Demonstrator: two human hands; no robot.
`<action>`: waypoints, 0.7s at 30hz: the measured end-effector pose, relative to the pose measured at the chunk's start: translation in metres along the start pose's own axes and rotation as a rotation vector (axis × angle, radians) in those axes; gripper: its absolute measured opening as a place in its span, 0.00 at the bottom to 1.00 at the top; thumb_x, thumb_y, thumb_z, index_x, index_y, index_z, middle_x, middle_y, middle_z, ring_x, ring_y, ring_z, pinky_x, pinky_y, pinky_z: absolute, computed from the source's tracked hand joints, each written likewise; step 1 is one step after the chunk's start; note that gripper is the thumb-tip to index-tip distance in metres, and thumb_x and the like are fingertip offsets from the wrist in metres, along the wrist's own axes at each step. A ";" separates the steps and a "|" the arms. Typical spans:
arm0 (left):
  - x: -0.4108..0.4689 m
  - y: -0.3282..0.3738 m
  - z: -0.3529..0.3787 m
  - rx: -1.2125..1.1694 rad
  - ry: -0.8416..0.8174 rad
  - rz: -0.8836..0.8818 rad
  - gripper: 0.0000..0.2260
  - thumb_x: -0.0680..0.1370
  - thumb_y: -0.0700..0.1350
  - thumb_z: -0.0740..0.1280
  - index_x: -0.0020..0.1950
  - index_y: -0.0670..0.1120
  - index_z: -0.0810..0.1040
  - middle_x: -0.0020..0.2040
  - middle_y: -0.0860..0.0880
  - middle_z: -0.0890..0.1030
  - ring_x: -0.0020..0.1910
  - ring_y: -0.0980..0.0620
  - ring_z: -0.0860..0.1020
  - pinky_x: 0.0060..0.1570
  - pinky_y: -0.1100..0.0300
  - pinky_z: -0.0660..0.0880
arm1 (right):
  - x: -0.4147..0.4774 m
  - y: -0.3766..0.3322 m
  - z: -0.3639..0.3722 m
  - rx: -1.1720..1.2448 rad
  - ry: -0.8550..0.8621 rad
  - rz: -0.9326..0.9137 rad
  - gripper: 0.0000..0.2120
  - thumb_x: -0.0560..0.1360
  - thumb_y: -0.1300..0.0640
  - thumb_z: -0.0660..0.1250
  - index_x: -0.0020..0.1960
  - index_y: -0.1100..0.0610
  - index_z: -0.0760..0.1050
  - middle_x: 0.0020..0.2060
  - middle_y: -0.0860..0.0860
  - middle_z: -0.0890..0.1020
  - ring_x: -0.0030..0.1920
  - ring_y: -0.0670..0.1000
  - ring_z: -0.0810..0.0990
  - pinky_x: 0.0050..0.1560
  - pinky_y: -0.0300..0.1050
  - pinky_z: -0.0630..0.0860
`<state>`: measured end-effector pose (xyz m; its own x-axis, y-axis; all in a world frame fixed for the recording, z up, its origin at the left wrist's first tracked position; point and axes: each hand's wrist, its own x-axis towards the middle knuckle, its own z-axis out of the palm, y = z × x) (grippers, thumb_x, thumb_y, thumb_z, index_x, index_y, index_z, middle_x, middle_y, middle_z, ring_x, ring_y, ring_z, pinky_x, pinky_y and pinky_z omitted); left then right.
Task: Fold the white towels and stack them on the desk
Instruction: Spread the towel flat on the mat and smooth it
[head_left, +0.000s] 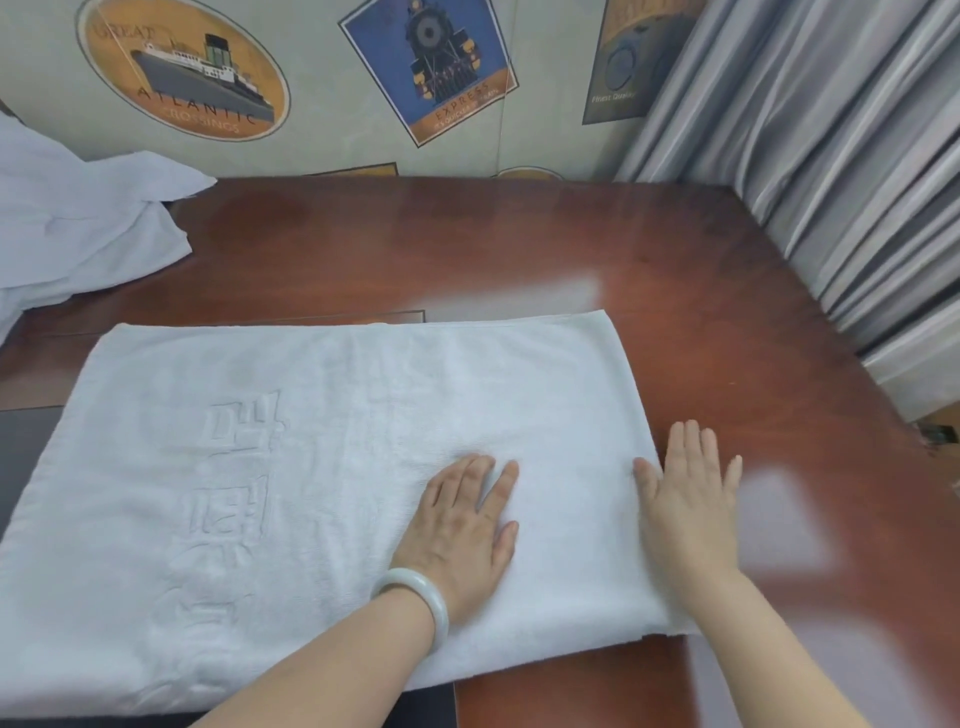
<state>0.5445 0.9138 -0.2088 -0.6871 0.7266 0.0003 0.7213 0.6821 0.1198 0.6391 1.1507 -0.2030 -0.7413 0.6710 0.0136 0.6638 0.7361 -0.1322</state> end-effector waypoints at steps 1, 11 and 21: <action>0.000 0.001 -0.001 -0.005 -0.011 0.004 0.26 0.77 0.57 0.55 0.73 0.49 0.71 0.67 0.46 0.76 0.66 0.46 0.74 0.68 0.52 0.60 | -0.009 -0.010 -0.003 0.021 0.055 -0.020 0.36 0.80 0.40 0.41 0.78 0.63 0.54 0.78 0.58 0.58 0.79 0.56 0.53 0.78 0.59 0.46; 0.000 -0.002 -0.020 -0.201 -0.158 0.021 0.27 0.80 0.56 0.49 0.79 0.50 0.60 0.77 0.46 0.63 0.77 0.46 0.60 0.76 0.52 0.48 | -0.069 -0.060 0.005 -0.026 -0.060 -0.044 0.27 0.78 0.54 0.52 0.74 0.65 0.64 0.74 0.60 0.67 0.75 0.61 0.62 0.73 0.64 0.58; -0.160 -0.152 -0.033 -0.066 -0.071 -0.427 0.26 0.79 0.56 0.53 0.76 0.50 0.67 0.78 0.47 0.64 0.76 0.46 0.62 0.71 0.43 0.56 | -0.129 -0.259 0.019 0.163 -0.091 -0.651 0.29 0.77 0.54 0.59 0.76 0.61 0.62 0.76 0.58 0.62 0.77 0.56 0.55 0.73 0.54 0.49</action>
<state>0.5420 0.6910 -0.1945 -0.9133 0.3855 -0.1313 0.3647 0.9177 0.1578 0.5612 0.8718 -0.1898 -0.9951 0.0795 0.0583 0.0608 0.9601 -0.2729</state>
